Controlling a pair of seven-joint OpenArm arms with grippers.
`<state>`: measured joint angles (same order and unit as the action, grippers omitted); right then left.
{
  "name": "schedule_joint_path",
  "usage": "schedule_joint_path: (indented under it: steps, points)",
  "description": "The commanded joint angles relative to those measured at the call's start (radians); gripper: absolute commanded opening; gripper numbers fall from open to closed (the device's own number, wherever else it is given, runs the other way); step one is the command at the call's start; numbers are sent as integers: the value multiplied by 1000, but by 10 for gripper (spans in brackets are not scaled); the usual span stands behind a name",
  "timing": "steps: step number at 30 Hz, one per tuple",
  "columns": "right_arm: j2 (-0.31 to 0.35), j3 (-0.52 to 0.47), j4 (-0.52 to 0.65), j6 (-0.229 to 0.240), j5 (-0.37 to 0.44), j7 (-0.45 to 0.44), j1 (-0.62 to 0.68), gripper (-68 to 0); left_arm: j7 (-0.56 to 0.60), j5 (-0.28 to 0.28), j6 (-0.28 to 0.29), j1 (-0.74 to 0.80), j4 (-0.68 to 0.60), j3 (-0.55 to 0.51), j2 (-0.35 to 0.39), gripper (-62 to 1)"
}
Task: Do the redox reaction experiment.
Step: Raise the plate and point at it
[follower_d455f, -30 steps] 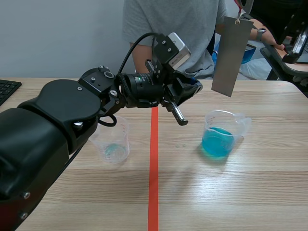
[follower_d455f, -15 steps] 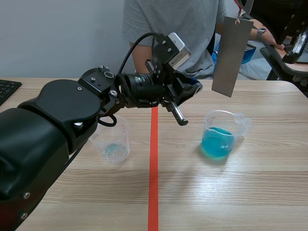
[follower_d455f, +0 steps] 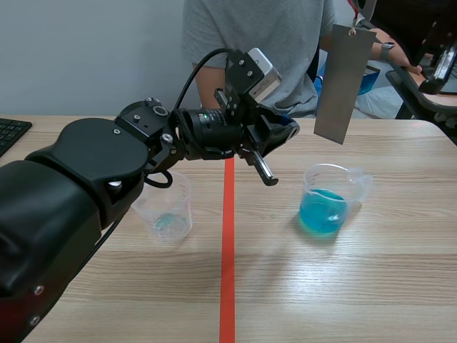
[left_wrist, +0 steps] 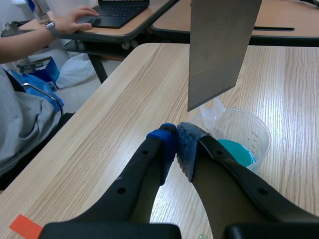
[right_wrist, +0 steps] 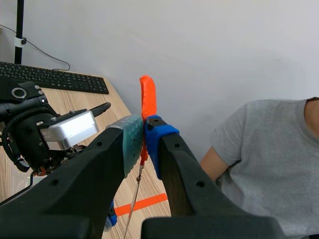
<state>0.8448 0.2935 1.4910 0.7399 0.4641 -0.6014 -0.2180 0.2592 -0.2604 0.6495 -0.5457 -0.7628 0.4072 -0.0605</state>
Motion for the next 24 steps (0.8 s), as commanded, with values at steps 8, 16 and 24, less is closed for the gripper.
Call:
schedule_joint_path:
  steps: [8,16,24]
  points:
    - [13,-21,20,6,19,-18,-23,-665,-23,45,47,31,-107,-5,50,-569]
    - [14,-21,20,6,19,-18,-23,-665,-135,156,47,119,-275,-56,164,-569]
    - [14,-21,20,6,19,-18,-23,-665,-209,235,47,354,-539,-199,238,-569]
